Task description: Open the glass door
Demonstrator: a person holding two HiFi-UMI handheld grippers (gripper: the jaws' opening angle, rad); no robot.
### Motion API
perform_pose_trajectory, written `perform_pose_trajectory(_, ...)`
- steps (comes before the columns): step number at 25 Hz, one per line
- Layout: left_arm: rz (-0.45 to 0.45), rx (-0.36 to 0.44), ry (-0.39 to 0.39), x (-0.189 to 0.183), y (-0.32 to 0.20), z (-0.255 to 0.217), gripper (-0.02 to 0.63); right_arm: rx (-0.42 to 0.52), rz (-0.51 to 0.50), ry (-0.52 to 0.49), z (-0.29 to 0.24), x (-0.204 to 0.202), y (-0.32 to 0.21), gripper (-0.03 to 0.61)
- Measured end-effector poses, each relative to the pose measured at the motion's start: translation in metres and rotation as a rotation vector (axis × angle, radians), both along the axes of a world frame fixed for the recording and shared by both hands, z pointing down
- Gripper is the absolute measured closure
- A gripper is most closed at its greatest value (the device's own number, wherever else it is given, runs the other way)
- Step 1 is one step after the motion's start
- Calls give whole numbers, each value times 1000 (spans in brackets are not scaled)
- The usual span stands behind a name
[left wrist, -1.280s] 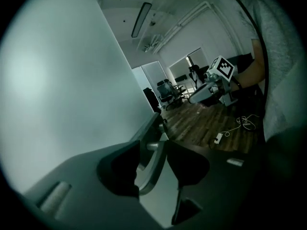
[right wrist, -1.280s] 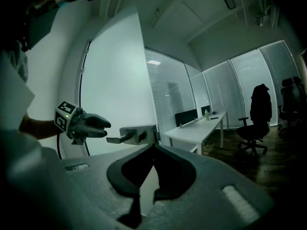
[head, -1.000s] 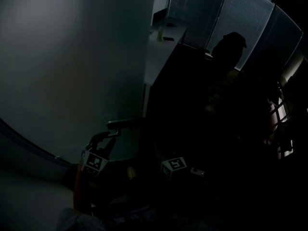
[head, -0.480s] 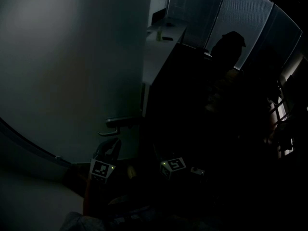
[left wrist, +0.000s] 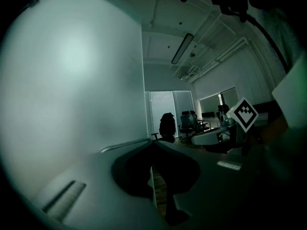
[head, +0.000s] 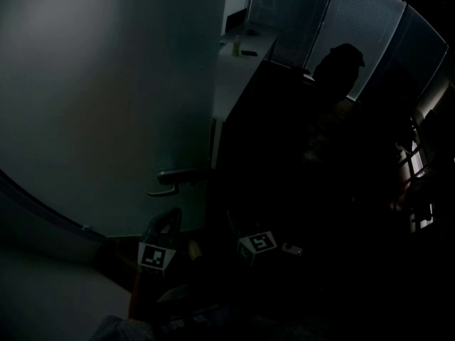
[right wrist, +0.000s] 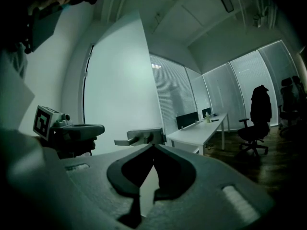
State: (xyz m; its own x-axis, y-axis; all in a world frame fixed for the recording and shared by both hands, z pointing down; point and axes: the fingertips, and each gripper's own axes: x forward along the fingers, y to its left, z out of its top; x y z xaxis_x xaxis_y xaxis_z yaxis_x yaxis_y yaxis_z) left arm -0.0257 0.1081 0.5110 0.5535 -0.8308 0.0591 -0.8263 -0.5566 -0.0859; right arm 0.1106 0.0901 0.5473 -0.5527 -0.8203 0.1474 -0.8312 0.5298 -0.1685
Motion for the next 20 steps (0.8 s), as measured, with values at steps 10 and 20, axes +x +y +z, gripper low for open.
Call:
perform_pose_trajectory(10, -10, -9, 40, 0, 17, -4, 611, 12, -16, -1, -6, -6, 11, 577)
perform_pose_trajectory(20, -25, 14, 18, -11, 32, -13, 611, 55, -20, -12, -21, -4, 29, 577)
